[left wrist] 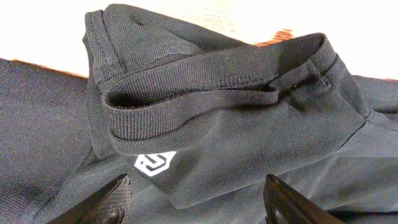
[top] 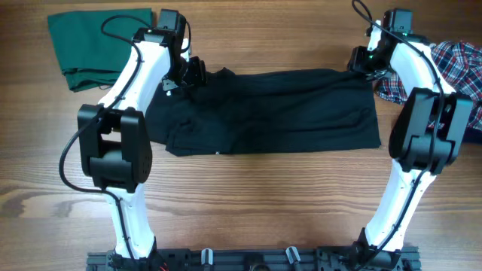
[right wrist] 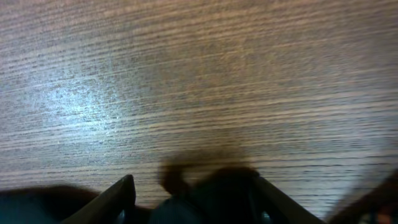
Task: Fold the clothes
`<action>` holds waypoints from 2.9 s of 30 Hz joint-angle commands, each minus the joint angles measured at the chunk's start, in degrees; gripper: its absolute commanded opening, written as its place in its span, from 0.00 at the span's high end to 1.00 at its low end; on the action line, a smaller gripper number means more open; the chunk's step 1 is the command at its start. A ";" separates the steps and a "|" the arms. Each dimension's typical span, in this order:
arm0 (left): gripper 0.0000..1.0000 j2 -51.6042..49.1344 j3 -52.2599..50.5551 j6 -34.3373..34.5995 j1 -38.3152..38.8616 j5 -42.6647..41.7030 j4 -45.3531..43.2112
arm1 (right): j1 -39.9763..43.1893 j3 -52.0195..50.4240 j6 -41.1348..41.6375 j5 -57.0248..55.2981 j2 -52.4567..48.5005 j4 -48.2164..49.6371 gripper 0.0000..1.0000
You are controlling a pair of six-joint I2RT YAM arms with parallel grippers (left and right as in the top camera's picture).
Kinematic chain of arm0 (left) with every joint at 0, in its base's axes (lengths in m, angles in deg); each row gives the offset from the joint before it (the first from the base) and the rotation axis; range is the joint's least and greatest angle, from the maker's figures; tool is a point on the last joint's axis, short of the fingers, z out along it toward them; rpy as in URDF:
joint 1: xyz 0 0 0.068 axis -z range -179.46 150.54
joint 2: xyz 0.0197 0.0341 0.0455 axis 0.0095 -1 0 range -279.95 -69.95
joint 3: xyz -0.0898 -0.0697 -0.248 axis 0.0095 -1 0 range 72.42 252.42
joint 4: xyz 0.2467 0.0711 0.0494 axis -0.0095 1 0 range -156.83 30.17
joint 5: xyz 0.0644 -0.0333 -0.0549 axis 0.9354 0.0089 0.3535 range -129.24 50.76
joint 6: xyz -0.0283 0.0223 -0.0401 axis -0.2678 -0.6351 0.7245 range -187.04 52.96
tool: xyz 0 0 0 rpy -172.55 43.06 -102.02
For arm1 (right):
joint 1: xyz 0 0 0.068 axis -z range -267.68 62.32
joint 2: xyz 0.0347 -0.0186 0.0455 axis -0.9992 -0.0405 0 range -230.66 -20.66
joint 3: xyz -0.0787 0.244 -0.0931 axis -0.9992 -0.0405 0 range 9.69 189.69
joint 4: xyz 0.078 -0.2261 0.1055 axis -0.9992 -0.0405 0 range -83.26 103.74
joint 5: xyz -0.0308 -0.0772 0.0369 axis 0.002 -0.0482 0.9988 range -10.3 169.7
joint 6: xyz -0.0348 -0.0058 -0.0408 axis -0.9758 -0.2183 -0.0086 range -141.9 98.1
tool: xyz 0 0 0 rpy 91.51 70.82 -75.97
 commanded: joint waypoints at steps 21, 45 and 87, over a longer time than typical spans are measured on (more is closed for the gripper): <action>0.46 1.68 0.07 -0.13 -0.48 -0.44 -0.04 | -0.09 1.20 1.16 -1.11 4.59 -2.71 0.96; 0.46 1.57 0.07 -0.17 -0.48 -0.44 0.09 | -0.09 1.18 10.05 -1.40 8.72 -22.16 0.96; 0.21 -2.43 0.07 -6.14 -0.35 -2.71 -3.32 | -0.09 -0.61 15.56 5.01 8.59 -23.02 0.62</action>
